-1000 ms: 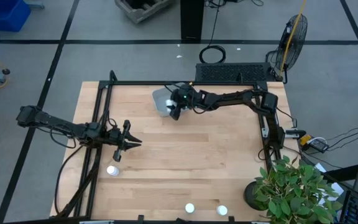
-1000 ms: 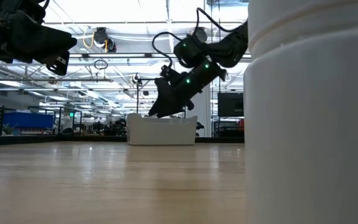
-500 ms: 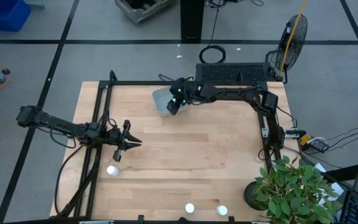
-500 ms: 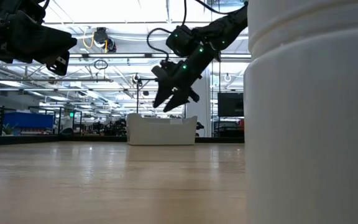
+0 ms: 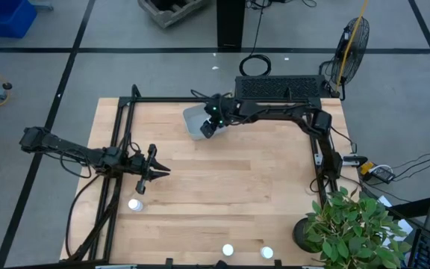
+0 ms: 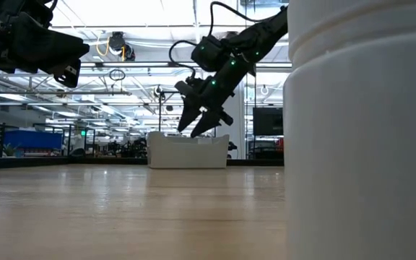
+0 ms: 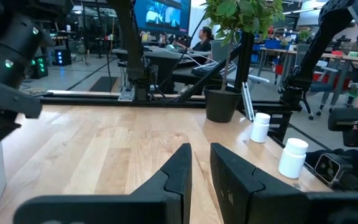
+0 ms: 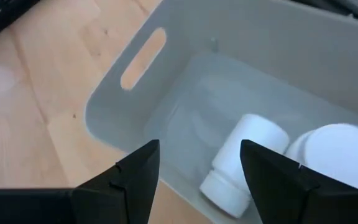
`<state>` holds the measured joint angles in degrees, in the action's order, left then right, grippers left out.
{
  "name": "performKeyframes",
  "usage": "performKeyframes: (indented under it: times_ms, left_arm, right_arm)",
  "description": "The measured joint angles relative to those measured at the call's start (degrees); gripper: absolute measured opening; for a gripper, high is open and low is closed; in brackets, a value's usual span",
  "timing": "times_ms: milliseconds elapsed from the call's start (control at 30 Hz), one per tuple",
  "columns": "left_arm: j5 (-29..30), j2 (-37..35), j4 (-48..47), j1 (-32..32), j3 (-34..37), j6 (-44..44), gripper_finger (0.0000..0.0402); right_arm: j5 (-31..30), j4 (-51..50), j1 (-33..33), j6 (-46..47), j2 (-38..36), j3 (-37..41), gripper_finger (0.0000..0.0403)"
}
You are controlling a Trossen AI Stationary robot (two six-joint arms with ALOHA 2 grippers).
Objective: Pick and place pill bottles into a basket
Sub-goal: Put the white medicine bottle into the gray bin
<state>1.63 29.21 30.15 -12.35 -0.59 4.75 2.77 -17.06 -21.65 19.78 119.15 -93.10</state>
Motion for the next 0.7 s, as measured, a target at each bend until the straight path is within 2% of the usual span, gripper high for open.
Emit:
performKeyframes:
  times_ms: [233, 500, 600, 700]
  left_arm:
    - [0.0, 0.0, 0.0, 0.0, 0.0, 0.0, 0.0062]
    - [0.0, 0.0, 0.0, 0.0, 0.0, 0.0, 0.0062]
    - [0.0, 0.0, 0.0, 0.0, 0.0, 0.0, 0.0062]
    - [0.0, 0.0, 0.0, 0.0, 0.0, 0.0, 0.0062]
  right_arm:
    - [-1.8, -2.4, -0.2, -1.8, 2.1, 0.1, 0.0215]
    - [-8.7, -1.8, -0.1, -2.9, 3.2, 0.1, 0.0217]
    - [-8.0, -2.0, -0.4, -2.9, 3.2, 0.1, 0.0219]
    - [-4.6, -1.6, -0.9, -2.0, 3.6, 0.1, 0.0219]
